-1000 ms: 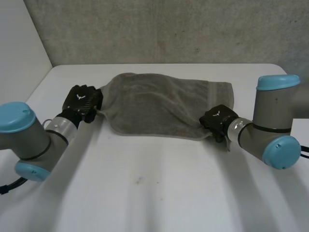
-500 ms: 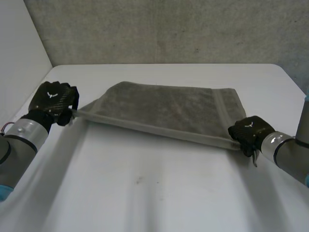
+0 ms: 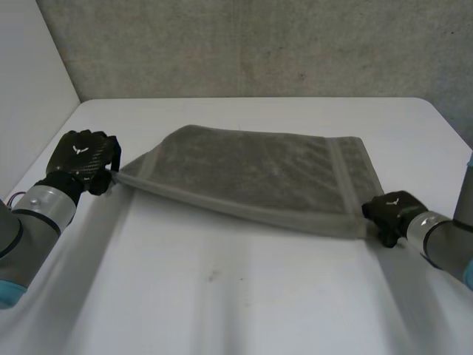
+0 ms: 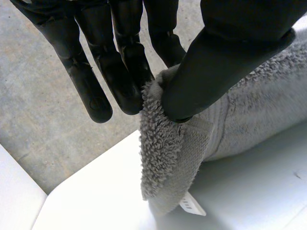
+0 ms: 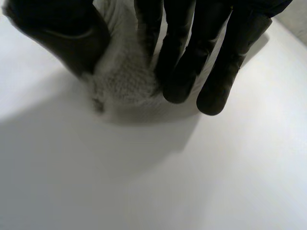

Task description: Fold the towel.

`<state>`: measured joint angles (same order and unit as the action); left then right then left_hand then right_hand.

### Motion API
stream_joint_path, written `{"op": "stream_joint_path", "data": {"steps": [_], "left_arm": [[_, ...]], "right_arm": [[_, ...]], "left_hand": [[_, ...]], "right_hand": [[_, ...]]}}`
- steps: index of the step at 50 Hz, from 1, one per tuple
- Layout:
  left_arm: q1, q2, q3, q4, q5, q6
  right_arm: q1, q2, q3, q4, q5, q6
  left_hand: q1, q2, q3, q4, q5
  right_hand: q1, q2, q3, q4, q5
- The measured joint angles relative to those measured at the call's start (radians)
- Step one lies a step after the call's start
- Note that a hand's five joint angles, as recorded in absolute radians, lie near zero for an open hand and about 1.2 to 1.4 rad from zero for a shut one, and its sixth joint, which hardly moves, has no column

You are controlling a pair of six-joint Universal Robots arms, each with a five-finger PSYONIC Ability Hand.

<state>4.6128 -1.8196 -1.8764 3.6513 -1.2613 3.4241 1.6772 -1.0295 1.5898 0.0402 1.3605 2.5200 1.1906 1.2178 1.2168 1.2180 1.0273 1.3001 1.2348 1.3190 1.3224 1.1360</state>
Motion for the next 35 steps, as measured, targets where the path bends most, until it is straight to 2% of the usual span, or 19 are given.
{"op": "stream_joint_path", "data": {"steps": [4, 11, 16, 18, 23, 29, 35], "left_arm": [[0.000, 0.004, -0.002, -0.004, -0.002, 0.000], [-0.002, 0.077, -0.006, -0.038, -0.004, 0.003], [0.002, 0.253, 0.016, -0.113, -0.008, -0.005], [0.005, 0.299, 0.028, -0.137, -0.011, -0.012], [0.014, 0.473, 0.131, -0.267, -0.039, -0.068], [0.018, 0.524, 0.246, -0.409, -0.053, -0.103], [0.021, 0.390, 0.310, -0.514, -0.056, -0.099]], "right_arm": [[-0.014, -0.052, -0.001, -0.001, -0.003, 0.008], [-0.033, -0.233, 0.002, 0.002, -0.011, 0.019], [-0.037, -0.442, -0.028, 0.048, -0.034, 0.018], [-0.037, -0.485, -0.048, 0.071, -0.043, 0.017], [-0.039, -0.617, -0.223, 0.239, -0.096, 0.016], [-0.053, -0.611, -0.453, 0.469, -0.126, 0.003], [-0.079, -0.415, -0.617, 0.688, -0.129, -0.068]], "left_hand": [[0.000, 0.000, 0.000, 0.000, 0.000], [0.000, 0.000, 0.000, 0.000, 0.000], [0.000, 0.000, 0.000, 0.000, 0.000], [0.000, 0.000, 0.000, 0.000, 0.000], [0.001, 0.000, 0.000, 0.000, 0.000], [0.002, 0.000, 0.000, 0.000, 0.000], [0.003, 0.000, 0.000, 0.000, 0.000]], "right_hand": [[0.012, 0.054, 0.016, 0.015, 0.032], [0.012, 0.069, 0.015, 0.015, 0.032], [0.012, 0.069, 0.015, 0.015, 0.035], [0.012, 0.070, 0.015, 0.015, 0.035], [0.012, 0.089, 0.016, 0.015, 0.035], [0.012, 0.099, 0.016, 0.015, 0.035], [0.012, 0.099, 0.016, 0.015, 0.035]]}}
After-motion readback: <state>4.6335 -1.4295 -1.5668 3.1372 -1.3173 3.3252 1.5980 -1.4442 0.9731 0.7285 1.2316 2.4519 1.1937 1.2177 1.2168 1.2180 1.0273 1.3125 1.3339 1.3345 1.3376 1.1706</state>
